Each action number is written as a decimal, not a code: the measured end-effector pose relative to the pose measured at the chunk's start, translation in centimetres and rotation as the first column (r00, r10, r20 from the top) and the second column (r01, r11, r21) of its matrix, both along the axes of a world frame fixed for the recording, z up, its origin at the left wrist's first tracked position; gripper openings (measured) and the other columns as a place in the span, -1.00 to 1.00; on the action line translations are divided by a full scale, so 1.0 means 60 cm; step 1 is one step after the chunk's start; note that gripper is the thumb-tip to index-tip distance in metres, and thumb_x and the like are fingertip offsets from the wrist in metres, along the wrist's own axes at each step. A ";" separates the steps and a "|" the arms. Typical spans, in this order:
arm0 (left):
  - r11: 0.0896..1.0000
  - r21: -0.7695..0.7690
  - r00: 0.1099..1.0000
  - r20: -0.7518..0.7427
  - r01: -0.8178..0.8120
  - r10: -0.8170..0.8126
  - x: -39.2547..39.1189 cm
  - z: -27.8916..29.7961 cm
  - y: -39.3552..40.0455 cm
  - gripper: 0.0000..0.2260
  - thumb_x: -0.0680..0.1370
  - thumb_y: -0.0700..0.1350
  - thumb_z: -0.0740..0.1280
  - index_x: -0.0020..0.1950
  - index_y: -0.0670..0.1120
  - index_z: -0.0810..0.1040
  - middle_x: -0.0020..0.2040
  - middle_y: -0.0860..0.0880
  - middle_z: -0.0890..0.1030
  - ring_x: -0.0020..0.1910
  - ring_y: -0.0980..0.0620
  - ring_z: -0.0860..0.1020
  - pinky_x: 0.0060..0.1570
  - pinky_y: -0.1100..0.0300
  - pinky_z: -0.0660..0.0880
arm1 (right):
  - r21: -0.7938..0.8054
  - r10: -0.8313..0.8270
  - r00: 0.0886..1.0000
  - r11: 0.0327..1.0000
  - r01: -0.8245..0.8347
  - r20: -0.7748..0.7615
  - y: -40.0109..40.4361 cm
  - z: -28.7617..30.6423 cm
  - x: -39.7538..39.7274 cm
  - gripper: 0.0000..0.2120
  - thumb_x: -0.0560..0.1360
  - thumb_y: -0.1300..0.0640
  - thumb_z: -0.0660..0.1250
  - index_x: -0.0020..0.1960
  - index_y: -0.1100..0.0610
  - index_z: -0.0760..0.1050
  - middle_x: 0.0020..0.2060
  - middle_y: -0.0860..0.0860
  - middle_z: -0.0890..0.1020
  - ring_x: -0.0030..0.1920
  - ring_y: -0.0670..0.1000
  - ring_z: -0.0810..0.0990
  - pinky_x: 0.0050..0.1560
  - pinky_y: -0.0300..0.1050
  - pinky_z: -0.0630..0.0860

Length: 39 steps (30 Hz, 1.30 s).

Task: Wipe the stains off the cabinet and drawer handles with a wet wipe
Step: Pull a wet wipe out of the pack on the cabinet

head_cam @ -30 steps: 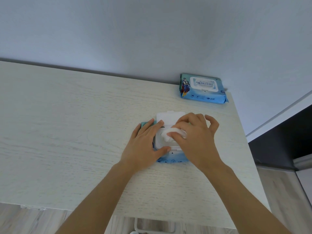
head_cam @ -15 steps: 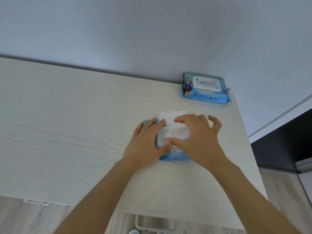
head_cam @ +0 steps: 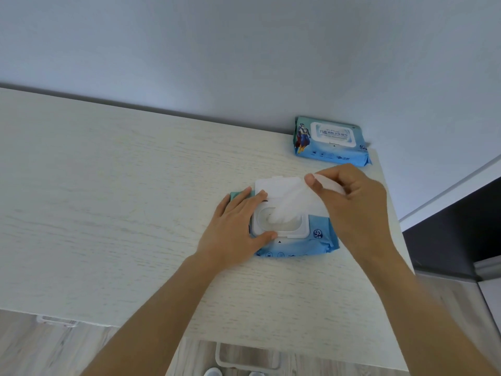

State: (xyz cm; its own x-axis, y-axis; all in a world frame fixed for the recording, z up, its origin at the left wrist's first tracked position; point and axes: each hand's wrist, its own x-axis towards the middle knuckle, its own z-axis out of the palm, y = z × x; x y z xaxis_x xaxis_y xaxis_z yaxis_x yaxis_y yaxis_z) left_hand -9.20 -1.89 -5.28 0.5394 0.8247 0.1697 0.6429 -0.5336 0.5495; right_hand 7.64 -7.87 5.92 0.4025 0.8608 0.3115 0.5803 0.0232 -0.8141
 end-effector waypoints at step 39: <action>0.954 0.297 0.977 0.210 -0.035 -0.030 0.038 0.070 -0.016 -0.58 0.59 0.09 0.11 0.26 -0.14 0.55 0.06 -0.05 0.57 0.02 0.01 0.52 0.14 0.01 0.45 | -0.171 -0.004 0.999 0.985 0.010 0.039 -0.074 0.006 0.054 -0.83 0.36 -0.04 0.40 -0.23 -0.02 0.43 -0.30 -0.13 0.54 -0.26 -0.29 0.47 -0.37 -0.45 0.40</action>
State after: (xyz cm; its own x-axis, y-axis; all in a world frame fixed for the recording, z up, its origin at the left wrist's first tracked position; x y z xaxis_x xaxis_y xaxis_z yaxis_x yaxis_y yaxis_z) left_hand -6.92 -2.87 -1.10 0.4629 0.7207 0.5161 0.5318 -0.6916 0.4888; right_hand 10.87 -12.29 6.30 0.3993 0.8999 0.1755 0.6111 -0.1185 -0.7826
